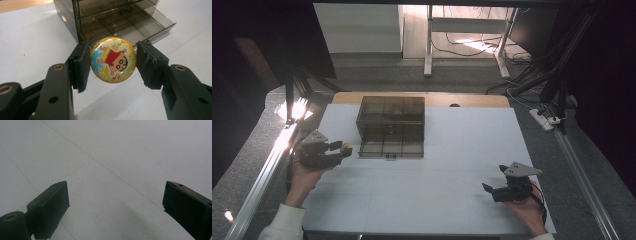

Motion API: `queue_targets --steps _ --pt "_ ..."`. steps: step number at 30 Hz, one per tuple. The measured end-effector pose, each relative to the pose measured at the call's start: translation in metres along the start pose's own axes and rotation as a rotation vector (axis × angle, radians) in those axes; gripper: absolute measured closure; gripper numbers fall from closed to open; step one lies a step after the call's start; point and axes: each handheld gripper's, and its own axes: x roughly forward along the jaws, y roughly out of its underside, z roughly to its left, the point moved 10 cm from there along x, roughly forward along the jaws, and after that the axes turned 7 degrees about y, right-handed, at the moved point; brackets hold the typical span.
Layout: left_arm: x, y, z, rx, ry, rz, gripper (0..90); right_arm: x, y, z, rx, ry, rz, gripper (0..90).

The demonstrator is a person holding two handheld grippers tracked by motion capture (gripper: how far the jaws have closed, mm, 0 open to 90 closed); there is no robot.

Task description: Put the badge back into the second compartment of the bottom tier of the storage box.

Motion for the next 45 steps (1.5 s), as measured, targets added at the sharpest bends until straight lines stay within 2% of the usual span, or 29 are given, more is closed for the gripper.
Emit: queue_targets --steps 18,45 --pt "0.006 -0.015 -0.002 0.008 0.005 -0.022 45.9 0.001 0.0 0.0 0.002 0.002 0.0 6.6" --pt "0.041 -0.025 -0.004 0.022 0.023 0.016 45.9 0.001 0.0 0.0 0.006 0.0 -0.003 6.6"
